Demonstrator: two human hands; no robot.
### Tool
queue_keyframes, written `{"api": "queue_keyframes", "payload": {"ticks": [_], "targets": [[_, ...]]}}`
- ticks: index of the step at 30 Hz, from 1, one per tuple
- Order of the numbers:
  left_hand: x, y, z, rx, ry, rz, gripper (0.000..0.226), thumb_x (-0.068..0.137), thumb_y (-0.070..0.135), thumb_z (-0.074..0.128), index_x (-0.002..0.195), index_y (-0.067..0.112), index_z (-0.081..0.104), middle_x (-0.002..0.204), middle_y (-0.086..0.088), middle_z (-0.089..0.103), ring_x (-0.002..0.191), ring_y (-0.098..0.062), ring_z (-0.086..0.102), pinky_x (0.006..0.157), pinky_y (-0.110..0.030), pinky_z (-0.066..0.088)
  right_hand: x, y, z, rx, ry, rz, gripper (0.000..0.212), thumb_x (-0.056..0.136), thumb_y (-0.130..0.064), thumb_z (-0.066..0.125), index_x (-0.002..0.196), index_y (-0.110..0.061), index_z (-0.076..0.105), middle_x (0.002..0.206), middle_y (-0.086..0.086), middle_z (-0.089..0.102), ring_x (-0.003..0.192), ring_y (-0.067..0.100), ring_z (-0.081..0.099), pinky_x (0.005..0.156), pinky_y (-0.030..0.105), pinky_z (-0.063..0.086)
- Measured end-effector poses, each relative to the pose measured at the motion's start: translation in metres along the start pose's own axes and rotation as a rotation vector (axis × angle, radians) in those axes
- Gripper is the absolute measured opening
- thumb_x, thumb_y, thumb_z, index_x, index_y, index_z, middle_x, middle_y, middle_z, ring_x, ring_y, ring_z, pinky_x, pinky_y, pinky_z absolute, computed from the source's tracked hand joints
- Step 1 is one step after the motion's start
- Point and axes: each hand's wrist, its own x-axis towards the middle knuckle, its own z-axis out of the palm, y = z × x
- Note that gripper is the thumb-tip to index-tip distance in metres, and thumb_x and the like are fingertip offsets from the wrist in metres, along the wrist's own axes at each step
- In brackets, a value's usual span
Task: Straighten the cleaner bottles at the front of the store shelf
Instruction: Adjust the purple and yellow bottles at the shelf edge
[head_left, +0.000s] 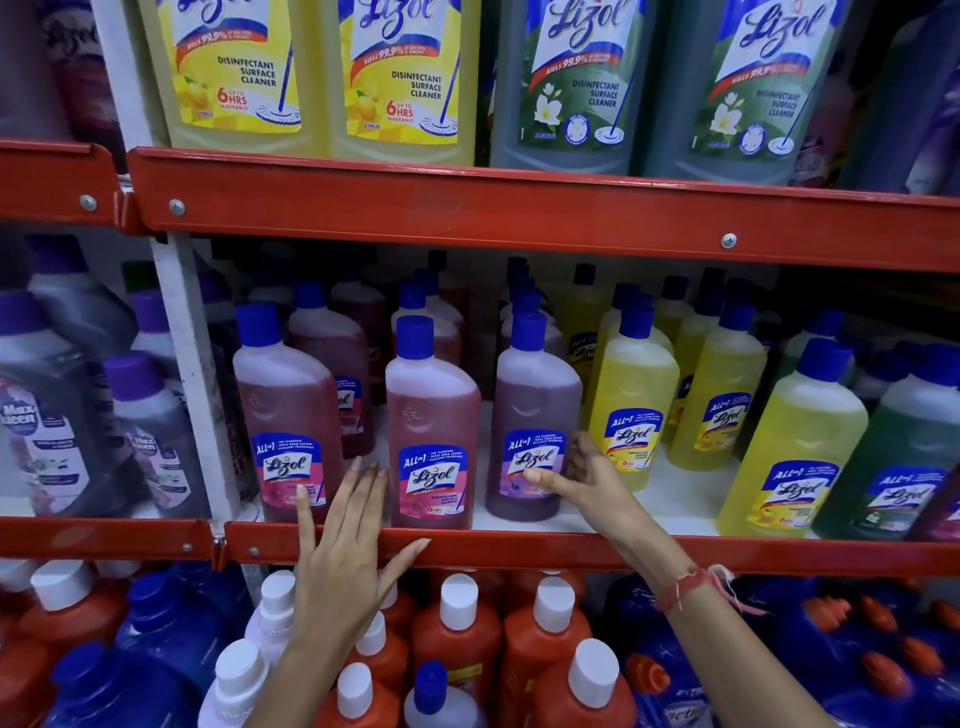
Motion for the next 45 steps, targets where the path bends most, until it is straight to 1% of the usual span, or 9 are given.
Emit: {"api": "queue_keyframes", "payload": {"ticks": [5, 9, 16, 20, 25, 30, 37, 42, 45], "targets": [[0.000, 0.000, -0.001, 0.000, -0.013, 0.004, 0.084, 0.091, 0.070, 0.025, 0.140, 0.005, 0.047, 0.146, -0.012, 0.052, 0.143, -0.019, 0.030, 0.124, -0.046, -0.004, -0.013, 0.000, -0.003, -0.007, -0.038, -0.050, 0.047, 0.072, -0.012, 0.078, 0.109, -0.022, 0.050, 0.108, -0.001, 0.069, 0.097, 0.012, 0.068, 0.080, 0.024, 0.058], [-0.001, 0.001, -0.003, 0.000, -0.037, -0.004, 0.084, 0.091, 0.070, 0.025, 0.139, 0.005, 0.049, 0.145, -0.011, 0.053, 0.142, -0.018, 0.031, 0.124, -0.045, -0.005, -0.019, 0.000, -0.004, -0.035, -0.042, -0.059, 0.065, 0.058, -0.032, 0.080, 0.115, -0.020, 0.050, 0.114, 0.005, 0.069, 0.106, 0.020, 0.068, 0.089, 0.033, 0.057], [-0.001, 0.002, -0.005, 0.005, -0.040, -0.001, 0.084, 0.092, 0.070, 0.024, 0.139, 0.004, 0.048, 0.144, -0.013, 0.053, 0.142, -0.020, 0.031, 0.124, -0.045, -0.006, -0.024, -0.001, -0.007, -0.092, -0.045, -0.054, 0.071, 0.057, -0.041, 0.077, 0.119, -0.023, 0.046, 0.120, 0.004, 0.066, 0.110, 0.016, 0.065, 0.086, 0.029, 0.058], [0.000, 0.001, -0.005, 0.012, -0.032, 0.012, 0.084, 0.092, 0.069, 0.024, 0.138, 0.003, 0.049, 0.144, -0.013, 0.054, 0.141, -0.020, 0.031, 0.124, -0.046, -0.006, -0.031, -0.002, -0.017, -0.116, 0.014, -0.101, 0.069, 0.055, -0.038, 0.080, 0.116, -0.022, 0.052, 0.119, 0.002, 0.066, 0.112, 0.014, 0.063, 0.079, 0.020, 0.057], [-0.001, 0.000, -0.004, 0.019, -0.035, 0.012, 0.083, 0.092, 0.068, 0.024, 0.138, 0.004, 0.049, 0.144, -0.014, 0.054, 0.141, -0.020, 0.031, 0.124, -0.046, -0.007, -0.036, 0.001, -0.051, -0.126, 0.297, -0.176, 0.061, 0.063, -0.011, 0.085, 0.118, -0.009, 0.059, 0.117, 0.007, 0.067, 0.108, 0.022, 0.064, 0.072, 0.011, 0.055], [-0.001, 0.000, -0.003, 0.031, -0.027, 0.015, 0.083, 0.092, 0.069, 0.024, 0.137, 0.003, 0.049, 0.142, -0.015, 0.055, 0.141, -0.021, 0.032, 0.125, -0.047, -0.004, -0.015, 0.009, -0.072, -0.304, 0.540, -0.076, 0.087, 0.061, -0.022, 0.088, 0.135, -0.011, 0.044, 0.135, 0.011, 0.054, 0.122, 0.027, 0.054, 0.096, 0.047, 0.051], [0.001, 0.000, -0.002, 0.010, 0.005, 0.008, 0.083, 0.092, 0.069, 0.025, 0.139, 0.004, 0.046, 0.145, -0.014, 0.052, 0.151, -0.005, 0.002, 0.124, -0.048, -0.004, 0.019, 0.013, -0.092, -0.087, 0.268, 0.103, 0.073, 0.060, -0.010, 0.087, 0.125, -0.008, 0.054, 0.121, 0.013, 0.066, 0.113, 0.029, 0.061, 0.092, 0.036, 0.048], [0.001, 0.000, 0.000, -0.013, 0.028, 0.015, 0.083, 0.092, 0.069, 0.025, 0.139, 0.004, 0.045, 0.145, -0.014, 0.052, 0.150, -0.003, 0.001, 0.125, -0.048, -0.004, 0.015, 0.014, -0.094, -0.062, 0.273, 0.095, 0.078, 0.054, -0.016, 0.090, 0.123, -0.009, 0.056, 0.118, 0.013, 0.068, 0.109, 0.028, 0.064, 0.094, 0.041, 0.051], [0.000, 0.000, 0.000, -0.015, 0.023, 0.012, 0.083, 0.092, 0.069, 0.024, 0.139, 0.004, 0.045, 0.144, -0.014, 0.052, 0.150, -0.009, 0.013, 0.125, -0.046, -0.005, 0.004, 0.012, -0.093, -0.065, 0.242, 0.082, 0.086, 0.044, -0.025, 0.089, 0.122, -0.009, 0.058, 0.113, 0.010, 0.070, 0.103, 0.023, 0.066, 0.085, 0.034, 0.053]]}}
